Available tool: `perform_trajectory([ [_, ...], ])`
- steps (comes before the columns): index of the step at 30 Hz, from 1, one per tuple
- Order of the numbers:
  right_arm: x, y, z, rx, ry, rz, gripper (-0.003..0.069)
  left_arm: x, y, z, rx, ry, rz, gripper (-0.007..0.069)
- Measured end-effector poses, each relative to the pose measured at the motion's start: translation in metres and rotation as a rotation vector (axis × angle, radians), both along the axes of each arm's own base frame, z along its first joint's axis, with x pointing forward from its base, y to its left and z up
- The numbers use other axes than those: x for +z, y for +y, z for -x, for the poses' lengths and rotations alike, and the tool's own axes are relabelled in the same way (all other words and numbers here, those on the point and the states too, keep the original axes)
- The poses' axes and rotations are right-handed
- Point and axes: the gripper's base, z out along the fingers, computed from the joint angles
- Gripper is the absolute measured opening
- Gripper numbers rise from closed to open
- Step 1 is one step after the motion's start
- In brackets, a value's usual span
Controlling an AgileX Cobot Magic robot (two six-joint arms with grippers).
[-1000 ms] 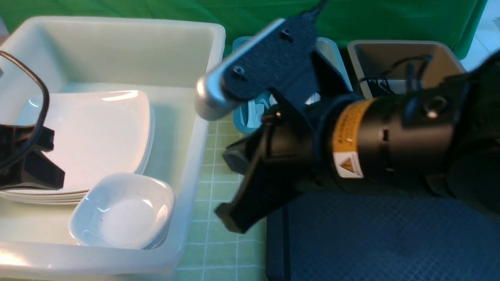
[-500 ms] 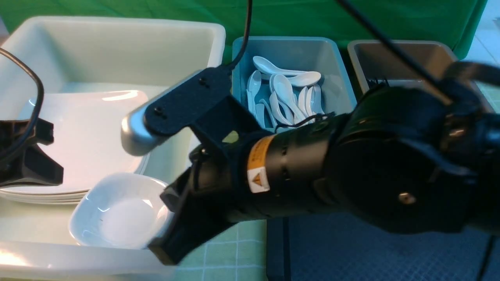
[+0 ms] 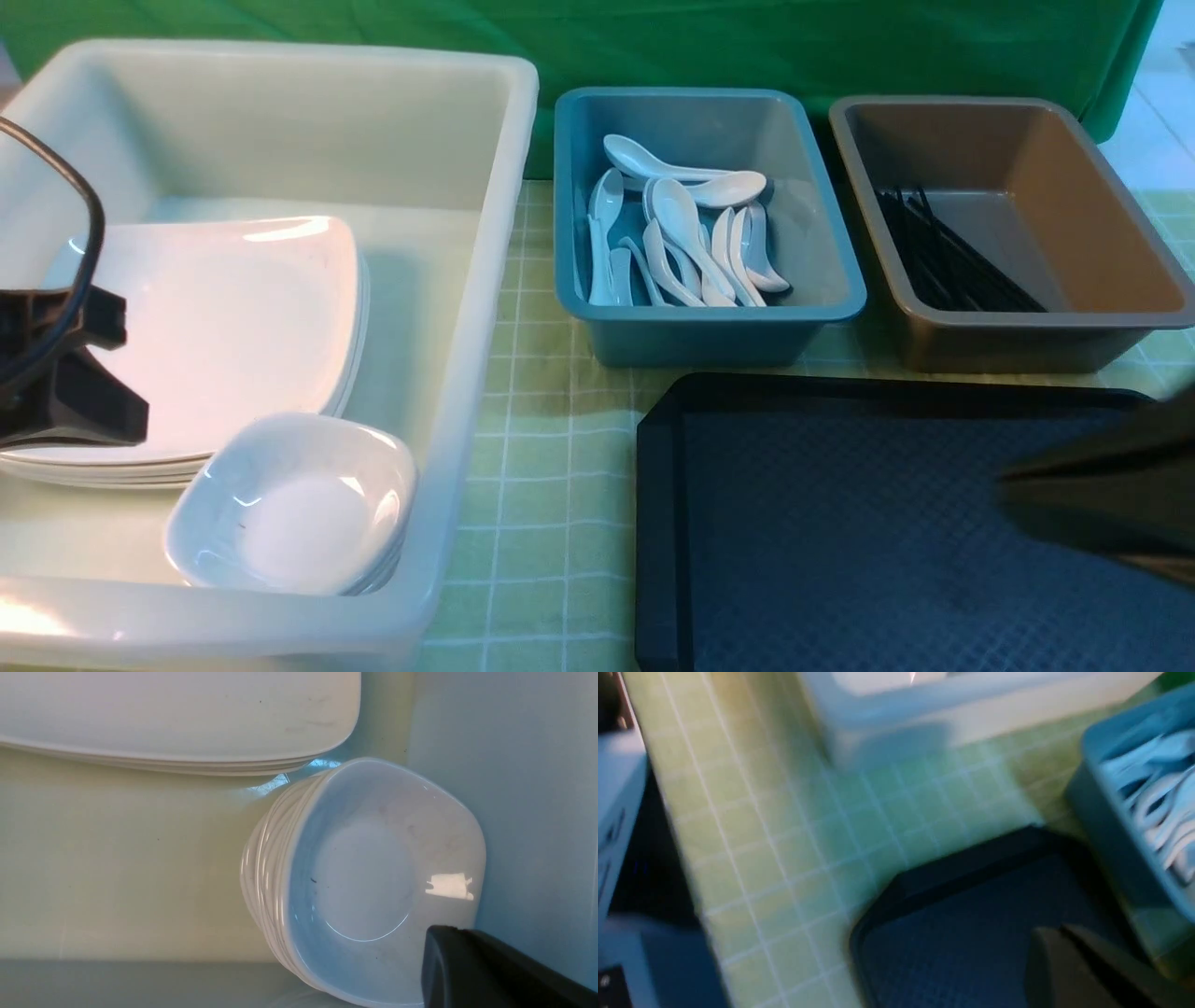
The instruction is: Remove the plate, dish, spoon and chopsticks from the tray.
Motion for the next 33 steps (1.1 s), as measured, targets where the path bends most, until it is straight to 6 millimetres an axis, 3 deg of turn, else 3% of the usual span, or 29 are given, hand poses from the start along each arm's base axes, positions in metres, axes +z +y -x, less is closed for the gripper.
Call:
perform_trajectory([
  [3,-0.017,-0.035,0.020,0.013,-0.102,-0.215,0.0000,0.000,0.000,0.000,0.000,0.000,0.000,-0.0013],
  [4,-0.017,-0.040,0.023,0.016,-0.117,-0.241,0.0000,0.000,0.000,0.000,0.000,0.000,0.000,-0.0013],
  [6,-0.038,-0.047,0.029,0.043,-0.198,-0.384,0.0000,0.000,0.000,0.000,0.000,0.000,0.000,-0.0013],
  [8,-0.058,-0.048,0.032,0.069,-0.258,-0.493,0.0000,0.000,0.000,0.000,0.000,0.000,0.000,-0.0013],
  [12,-0.080,-0.041,0.031,0.093,-0.291,-0.560,0.0000,0.000,0.000,0.000,-0.008,-0.003,-0.005,-0.0012],
  [33,-0.091,-0.041,0.030,0.086,-0.260,-0.510,0.0059,0.000,0.000,0.000,-0.021,-0.007,-0.012,-0.0012],
])
